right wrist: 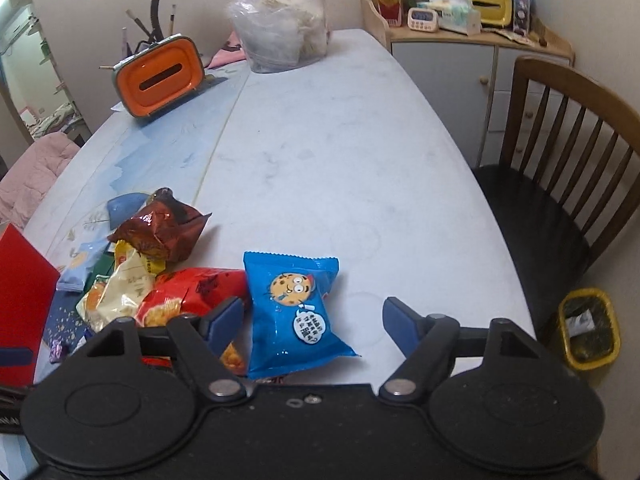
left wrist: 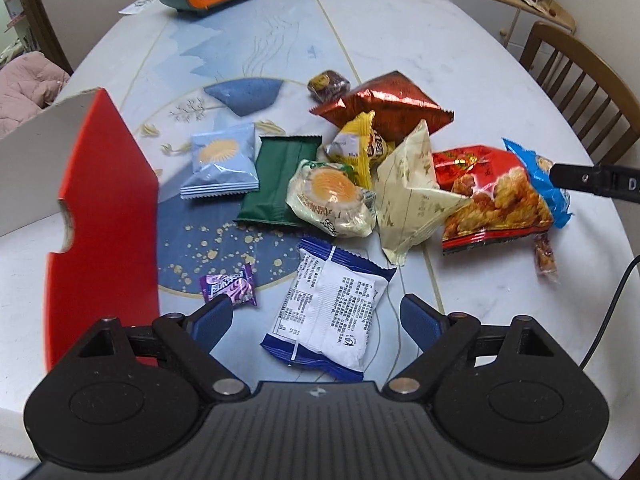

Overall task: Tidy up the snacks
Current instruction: 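Grasp the white-and-blue biscuit packet with left tool while right grasps blue cookie packet, then carry both packets into the box and lower them onto its floor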

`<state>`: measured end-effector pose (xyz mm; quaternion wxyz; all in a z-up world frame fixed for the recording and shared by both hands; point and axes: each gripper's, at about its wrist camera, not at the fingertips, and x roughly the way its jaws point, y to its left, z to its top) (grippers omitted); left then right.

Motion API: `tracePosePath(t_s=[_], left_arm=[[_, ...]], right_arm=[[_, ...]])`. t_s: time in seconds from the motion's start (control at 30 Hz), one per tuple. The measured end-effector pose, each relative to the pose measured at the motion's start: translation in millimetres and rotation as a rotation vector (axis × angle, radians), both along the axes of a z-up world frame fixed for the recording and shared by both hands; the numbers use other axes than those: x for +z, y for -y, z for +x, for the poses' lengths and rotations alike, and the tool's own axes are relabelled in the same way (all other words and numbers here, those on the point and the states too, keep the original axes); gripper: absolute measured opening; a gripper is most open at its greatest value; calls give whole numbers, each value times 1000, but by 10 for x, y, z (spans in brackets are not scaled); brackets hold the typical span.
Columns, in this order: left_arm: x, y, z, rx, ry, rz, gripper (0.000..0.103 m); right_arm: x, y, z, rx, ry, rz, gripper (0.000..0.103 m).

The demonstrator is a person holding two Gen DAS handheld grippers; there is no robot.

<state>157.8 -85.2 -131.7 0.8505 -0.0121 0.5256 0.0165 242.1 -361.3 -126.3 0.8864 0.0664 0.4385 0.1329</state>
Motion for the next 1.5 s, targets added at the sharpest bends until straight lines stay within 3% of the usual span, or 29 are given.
tracePosePath(t_s=[0.17,0.23,0.53,0.83,1.0,1.23,1.5], left_arm=[[-118,2,42,-24,-18,6,91],[-163,-3,54,-36,-30,0,82],[-247,-7,85,-56,-39,-6,76],[-204,25,81,-60,-13,-6,52],[-198,27,96,-38,-12,-12,49],[-148,-12,48,11,-13,-42,48],[174,-13,-143,30,41,-71,48]], right_arm=[[-19,12,-82,33,-9,-13,75],[-32,-8,-59,33,-1,-34,75],[-142,-133,152,37,-16,-44,69],[-237,-102,193,23,-64,7,42],[-213,-84,162,17,-53,9,35],[-99,-25,47,-16,-23,26,34],[247,13,-243,15,51,17,34]])
